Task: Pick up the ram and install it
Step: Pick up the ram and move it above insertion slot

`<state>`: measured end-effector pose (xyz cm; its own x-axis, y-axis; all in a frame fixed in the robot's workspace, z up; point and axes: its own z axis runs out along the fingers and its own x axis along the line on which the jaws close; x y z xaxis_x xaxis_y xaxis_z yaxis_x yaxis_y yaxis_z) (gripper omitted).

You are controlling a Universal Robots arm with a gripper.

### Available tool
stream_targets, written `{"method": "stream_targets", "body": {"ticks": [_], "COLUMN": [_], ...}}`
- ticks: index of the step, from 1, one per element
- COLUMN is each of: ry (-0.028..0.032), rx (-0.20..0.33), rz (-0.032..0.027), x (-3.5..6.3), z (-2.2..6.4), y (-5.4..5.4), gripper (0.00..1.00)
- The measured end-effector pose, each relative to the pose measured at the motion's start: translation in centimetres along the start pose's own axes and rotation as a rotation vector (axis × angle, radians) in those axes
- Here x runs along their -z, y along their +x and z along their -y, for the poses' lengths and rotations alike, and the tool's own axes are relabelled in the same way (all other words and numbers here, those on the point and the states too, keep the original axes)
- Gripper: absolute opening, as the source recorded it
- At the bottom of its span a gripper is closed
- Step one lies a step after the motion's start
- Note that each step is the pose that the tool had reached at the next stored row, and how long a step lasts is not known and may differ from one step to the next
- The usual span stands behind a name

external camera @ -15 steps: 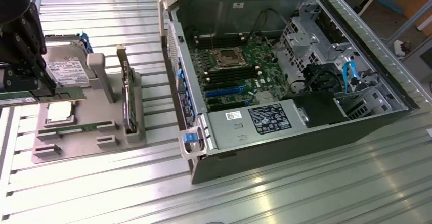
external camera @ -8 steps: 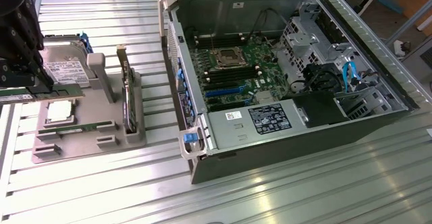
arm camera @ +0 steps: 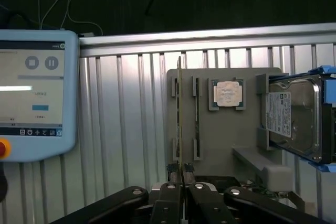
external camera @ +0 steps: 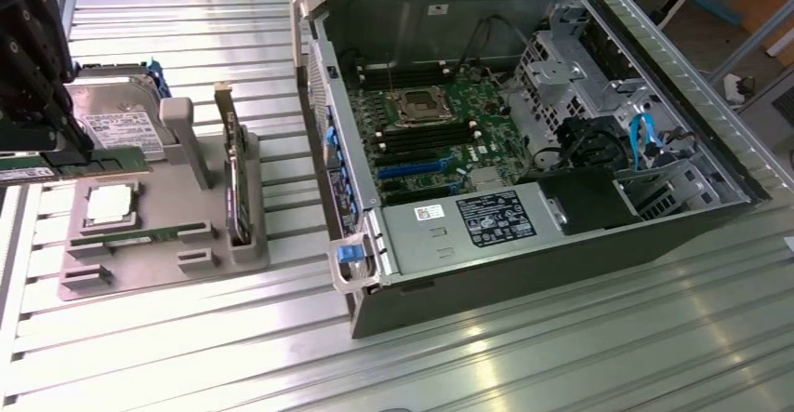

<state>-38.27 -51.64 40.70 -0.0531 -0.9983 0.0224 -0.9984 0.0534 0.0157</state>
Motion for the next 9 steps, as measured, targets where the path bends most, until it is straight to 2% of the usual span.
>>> {"method": "stream_targets", "body": {"ticks": [9], "ry": [-0.0001], "rx": [0.0], "rz": [-0.0005], "x": [0.13], "z": [0.0], "y": [0.0], "gripper": [0.12]}}
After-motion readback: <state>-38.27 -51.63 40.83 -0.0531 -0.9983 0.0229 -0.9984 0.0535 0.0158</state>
